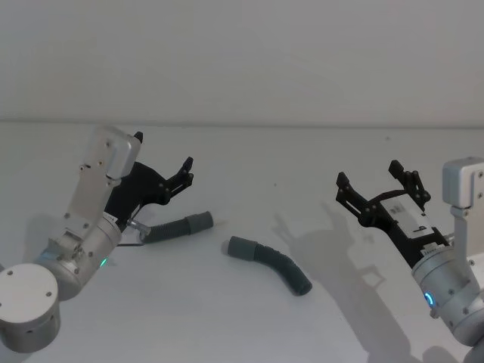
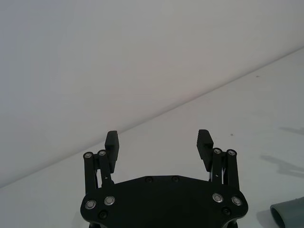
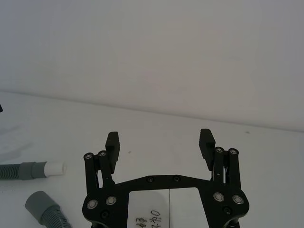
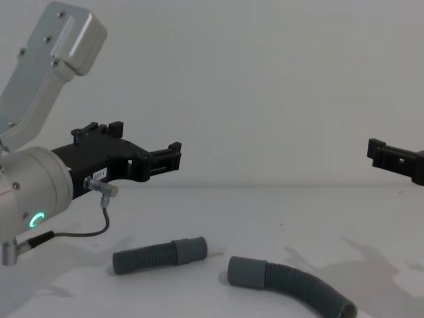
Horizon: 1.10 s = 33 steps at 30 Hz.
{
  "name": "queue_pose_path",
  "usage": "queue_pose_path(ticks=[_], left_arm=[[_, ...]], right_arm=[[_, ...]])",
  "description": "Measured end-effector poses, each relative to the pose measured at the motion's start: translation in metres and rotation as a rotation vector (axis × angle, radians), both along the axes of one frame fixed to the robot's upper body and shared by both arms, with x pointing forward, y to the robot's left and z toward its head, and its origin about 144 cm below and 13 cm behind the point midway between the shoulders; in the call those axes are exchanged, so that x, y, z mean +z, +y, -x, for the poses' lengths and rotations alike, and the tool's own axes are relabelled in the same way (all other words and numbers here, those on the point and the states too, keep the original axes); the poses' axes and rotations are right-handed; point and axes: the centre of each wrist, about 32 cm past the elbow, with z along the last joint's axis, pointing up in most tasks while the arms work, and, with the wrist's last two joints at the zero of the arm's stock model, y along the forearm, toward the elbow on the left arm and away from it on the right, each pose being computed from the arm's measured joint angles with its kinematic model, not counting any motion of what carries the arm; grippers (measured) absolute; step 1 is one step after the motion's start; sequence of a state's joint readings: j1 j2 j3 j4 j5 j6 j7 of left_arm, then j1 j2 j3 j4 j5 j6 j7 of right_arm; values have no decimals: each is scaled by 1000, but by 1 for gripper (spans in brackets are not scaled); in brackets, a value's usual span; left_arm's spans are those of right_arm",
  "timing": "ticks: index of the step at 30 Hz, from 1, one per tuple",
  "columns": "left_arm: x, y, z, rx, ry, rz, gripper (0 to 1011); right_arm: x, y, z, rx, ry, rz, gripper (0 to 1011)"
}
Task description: Use both hands to pick up one end of the pipe from the table, align the ends, and insert them.
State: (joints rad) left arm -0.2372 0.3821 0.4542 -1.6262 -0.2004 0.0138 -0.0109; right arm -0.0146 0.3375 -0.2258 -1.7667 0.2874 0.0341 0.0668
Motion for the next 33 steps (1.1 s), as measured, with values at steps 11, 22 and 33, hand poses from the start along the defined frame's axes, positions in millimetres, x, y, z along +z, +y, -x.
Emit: queue_pose_path(ticks=[11,22,33], left_arm=[[0,0,0,0,0,0,1001],[0,0,0,0,0,0,1001],[0,0,0,0,0,0,1001]], right_arm=[[0,0,0,0,0,0,1000],[0,0,0,0,0,0,1000],[0,0,0,0,0,0,1000]])
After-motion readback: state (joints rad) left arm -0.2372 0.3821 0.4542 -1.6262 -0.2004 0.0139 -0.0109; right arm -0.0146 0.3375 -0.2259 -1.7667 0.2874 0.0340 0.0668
